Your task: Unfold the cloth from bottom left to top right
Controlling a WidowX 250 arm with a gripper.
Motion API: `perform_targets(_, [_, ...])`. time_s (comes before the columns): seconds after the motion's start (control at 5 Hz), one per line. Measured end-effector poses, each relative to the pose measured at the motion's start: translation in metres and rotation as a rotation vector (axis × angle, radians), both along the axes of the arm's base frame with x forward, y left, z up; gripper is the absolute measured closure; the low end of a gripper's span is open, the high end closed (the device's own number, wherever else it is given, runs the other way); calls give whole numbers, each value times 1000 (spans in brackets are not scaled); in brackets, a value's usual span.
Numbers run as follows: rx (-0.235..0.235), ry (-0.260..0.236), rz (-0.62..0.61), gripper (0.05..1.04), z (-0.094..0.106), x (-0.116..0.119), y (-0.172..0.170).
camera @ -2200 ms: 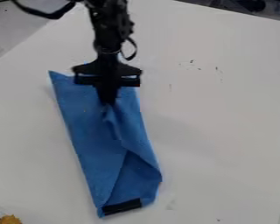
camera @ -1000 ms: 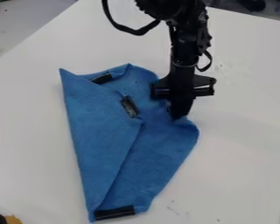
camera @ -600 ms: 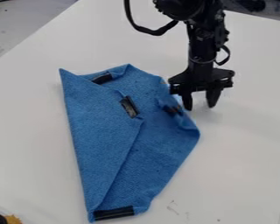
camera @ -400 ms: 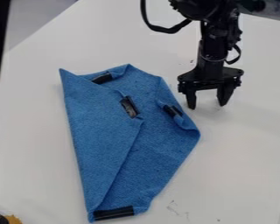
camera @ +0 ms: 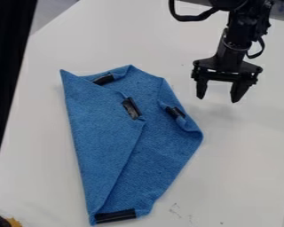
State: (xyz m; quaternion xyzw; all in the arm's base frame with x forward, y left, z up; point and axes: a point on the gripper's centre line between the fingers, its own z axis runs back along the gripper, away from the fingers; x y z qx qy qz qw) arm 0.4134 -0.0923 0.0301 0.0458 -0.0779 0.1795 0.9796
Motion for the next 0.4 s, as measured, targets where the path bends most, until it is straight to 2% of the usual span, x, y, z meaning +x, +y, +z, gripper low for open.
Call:
perform_targets(0.2, [46, 38, -27, 84, 1, -5, 7])
perform_targets(0.4, [30, 60, -54, 84, 0, -8, 4])
